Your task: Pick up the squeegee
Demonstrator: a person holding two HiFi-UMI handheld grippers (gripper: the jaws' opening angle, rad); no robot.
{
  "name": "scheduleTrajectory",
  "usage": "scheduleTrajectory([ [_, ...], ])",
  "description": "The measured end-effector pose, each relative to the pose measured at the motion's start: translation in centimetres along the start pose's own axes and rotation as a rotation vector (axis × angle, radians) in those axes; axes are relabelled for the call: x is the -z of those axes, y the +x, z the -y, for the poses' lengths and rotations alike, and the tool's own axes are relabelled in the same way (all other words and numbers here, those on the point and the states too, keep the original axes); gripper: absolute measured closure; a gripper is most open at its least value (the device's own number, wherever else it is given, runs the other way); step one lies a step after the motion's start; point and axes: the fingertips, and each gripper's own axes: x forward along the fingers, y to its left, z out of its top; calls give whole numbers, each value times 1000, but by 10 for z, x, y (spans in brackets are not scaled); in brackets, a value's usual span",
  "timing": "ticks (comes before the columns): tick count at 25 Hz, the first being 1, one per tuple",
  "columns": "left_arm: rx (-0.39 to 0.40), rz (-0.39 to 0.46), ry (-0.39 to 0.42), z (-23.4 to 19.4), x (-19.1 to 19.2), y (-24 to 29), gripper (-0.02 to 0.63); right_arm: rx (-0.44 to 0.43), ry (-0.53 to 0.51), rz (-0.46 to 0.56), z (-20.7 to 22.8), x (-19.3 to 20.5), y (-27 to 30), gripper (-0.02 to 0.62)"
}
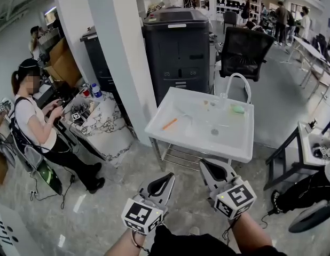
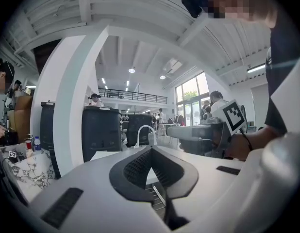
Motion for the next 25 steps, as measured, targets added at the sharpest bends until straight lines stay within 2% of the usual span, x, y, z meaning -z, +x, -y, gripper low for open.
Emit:
scheduleTrajectory([
  [12, 37, 5, -39, -47, 9, 1, 591, 17, 5, -36, -4, 10, 52, 578],
  [25, 78, -16, -46, -128, 14, -1, 591, 54, 15, -53, -13, 14, 134, 578],
])
